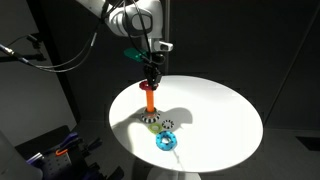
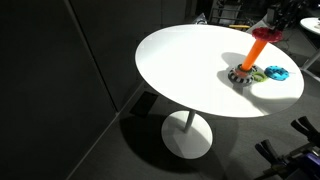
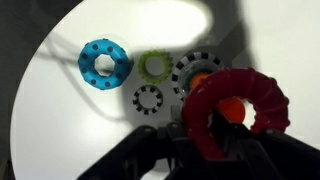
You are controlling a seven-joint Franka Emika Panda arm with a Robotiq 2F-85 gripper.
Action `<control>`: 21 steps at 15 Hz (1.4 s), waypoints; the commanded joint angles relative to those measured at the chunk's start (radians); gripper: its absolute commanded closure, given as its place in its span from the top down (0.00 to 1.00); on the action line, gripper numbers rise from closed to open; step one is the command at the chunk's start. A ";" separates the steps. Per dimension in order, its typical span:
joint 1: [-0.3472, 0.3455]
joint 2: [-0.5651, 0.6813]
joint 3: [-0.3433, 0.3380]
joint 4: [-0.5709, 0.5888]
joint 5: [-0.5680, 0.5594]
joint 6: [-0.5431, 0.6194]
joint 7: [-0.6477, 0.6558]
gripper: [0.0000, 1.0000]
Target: Put the red ring around the orange rod
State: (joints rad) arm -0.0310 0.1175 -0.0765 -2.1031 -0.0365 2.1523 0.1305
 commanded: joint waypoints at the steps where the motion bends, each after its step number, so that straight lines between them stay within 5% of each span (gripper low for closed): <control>1: -0.011 0.011 0.000 0.030 -0.016 -0.036 -0.019 0.10; 18: -0.012 0.025 -0.002 0.025 -0.008 -0.033 -0.023 0.11; 21: -0.012 0.026 -0.002 0.026 -0.007 -0.034 -0.024 0.37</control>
State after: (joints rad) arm -0.0318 0.1363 -0.0824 -2.1031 -0.0373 2.1520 0.1299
